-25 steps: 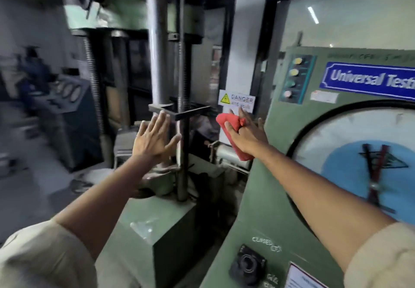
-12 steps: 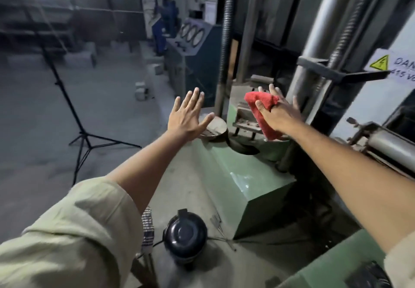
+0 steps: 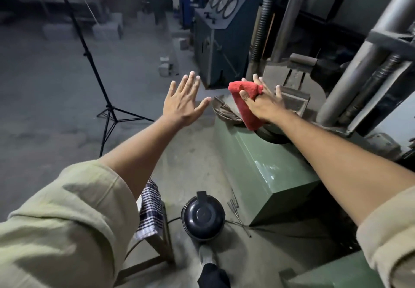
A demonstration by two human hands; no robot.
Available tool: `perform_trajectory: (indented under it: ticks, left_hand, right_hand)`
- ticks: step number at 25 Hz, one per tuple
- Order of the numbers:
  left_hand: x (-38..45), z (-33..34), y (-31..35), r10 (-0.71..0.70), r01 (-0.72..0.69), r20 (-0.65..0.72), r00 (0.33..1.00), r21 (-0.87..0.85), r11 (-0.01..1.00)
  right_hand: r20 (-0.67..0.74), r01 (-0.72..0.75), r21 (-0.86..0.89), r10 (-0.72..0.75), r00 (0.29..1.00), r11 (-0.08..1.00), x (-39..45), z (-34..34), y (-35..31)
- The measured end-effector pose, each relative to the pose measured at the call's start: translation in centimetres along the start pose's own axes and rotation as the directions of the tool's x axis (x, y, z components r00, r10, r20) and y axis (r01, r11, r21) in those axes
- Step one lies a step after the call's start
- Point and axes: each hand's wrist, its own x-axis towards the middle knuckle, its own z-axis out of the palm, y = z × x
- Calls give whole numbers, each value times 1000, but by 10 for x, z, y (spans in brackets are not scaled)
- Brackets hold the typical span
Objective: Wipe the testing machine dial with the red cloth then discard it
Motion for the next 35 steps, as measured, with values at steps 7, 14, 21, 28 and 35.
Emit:
perform_trajectory:
  ticks: [7, 14, 21, 28, 35]
  left_hand:
    - [26, 61, -21, -41, 43, 45, 998, -41, 998]
    - [21, 201, -58, -81, 90, 268, 960, -19, 996]
    - [-58, 351, -88, -147, 158, 506, 850, 23, 987]
    - [-131, 453, -124, -210, 205, 618, 757, 80, 976]
    - [-154, 471, -128, -238, 228, 648, 723, 102, 968]
  right_hand:
    - [63, -10, 116, 2, 998, 993, 45, 63, 10]
    - [470, -103, 85, 51, 881, 991, 39, 229, 42]
    - [735, 179, 65, -168, 657, 982, -42, 430, 54]
    - [628, 393, -52, -276, 727, 918, -90, 566, 35]
    - [527, 197, 51, -194, 828, 979, -62, 580, 19]
